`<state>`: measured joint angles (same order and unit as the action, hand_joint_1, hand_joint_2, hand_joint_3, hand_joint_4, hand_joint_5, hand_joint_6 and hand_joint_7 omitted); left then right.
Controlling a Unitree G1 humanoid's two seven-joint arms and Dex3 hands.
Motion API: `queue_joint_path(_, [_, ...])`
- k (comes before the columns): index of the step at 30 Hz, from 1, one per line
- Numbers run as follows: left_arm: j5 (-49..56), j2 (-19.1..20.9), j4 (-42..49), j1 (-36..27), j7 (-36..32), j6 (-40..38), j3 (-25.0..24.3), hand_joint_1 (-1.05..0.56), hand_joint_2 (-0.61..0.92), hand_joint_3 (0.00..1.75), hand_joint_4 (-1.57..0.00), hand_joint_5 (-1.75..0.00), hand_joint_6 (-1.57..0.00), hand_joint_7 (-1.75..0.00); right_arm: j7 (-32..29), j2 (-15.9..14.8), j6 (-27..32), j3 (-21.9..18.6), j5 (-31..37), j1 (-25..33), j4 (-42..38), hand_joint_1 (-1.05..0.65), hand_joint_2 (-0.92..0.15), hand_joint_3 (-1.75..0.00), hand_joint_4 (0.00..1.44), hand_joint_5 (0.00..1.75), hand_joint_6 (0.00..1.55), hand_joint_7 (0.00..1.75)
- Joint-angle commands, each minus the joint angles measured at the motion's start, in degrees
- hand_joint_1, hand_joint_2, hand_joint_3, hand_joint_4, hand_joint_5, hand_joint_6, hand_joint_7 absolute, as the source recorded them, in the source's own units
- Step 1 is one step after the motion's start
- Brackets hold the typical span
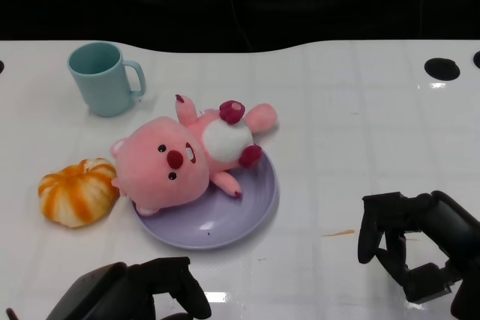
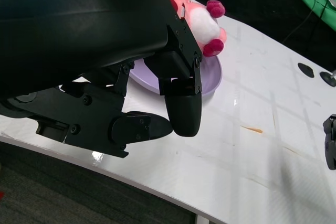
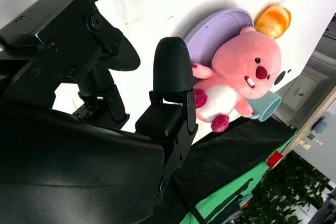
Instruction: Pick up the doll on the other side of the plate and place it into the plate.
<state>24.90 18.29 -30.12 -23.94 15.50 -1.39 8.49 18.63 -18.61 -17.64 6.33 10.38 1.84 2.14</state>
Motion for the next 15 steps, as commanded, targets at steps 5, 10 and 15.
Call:
queue_joint_path(5, [-0.5,0.7,0.2,-0.4,-0.5,1.0,-0.9,-0.28,0.92,0.44,-0.61,-1.72,-0.69,-1.09,-0.9,-0.8,-0.6,0.1,1.4,-0.6,-0.1,-0.02,-0.29,-1.43,0.89,1.75,0.78,1.55])
queue_joint_path(10, [-0.8,0.7,0.5,-0.4,-0.4,1.2,-1.1,-0.28,0.92,0.45,-0.62,-1.71,-0.69,-1.10,-1.1,-1.0,-0.2,0.3,3.1,-0.9,0.2,-0.03,-0.29,-1.42,0.90,1.75,0.77,1.56])
queue_joint_path(15, [-0.9,0.9,0.8,-0.3,-0.2,1.5,-1.4,-0.29,0.92,0.46,-0.62,-1.72,-0.68,-1.10,-0.8,-1.0,1.3,0.6,3.6,-1.2,0.7,-0.03,-0.30,-1.41,0.89,1.75,0.77,1.53])
